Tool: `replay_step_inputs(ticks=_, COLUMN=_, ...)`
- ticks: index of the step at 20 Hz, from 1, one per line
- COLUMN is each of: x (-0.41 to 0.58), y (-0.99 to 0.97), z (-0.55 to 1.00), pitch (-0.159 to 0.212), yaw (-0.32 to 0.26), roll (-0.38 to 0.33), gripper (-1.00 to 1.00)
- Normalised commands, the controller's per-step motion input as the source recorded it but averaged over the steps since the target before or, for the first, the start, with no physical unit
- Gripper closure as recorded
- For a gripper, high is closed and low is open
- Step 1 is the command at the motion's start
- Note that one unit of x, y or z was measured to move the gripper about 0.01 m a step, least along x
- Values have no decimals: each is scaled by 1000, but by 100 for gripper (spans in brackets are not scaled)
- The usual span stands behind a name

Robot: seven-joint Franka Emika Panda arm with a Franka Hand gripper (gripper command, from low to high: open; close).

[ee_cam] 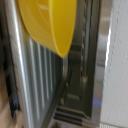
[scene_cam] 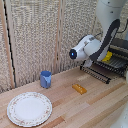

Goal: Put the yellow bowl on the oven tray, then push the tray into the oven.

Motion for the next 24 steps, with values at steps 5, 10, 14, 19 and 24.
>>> replay_step_inputs(ticks=5, x=0, y=-130, z=-317, pitch=-12, yaw=32, roll=-13, gripper=-100)
replay_step_inputs(ticks=10, x=-2, y=-286, z=-85, pitch=-13, yaw=0, roll=0, gripper=-100)
replay_step_inputs(ticks=14, x=36, y=-271, z=-1, pitch=0, yaw=0, roll=0, gripper=-100)
replay_step_inputs(ticks=19, x=24, y=-234, z=0, pitch=-15, yaw=-56, roll=-7, gripper=100)
replay_step_inputs(ticks=24, x=-78, y=-101, z=23, pitch=-38, yaw=-40, roll=14, gripper=100)
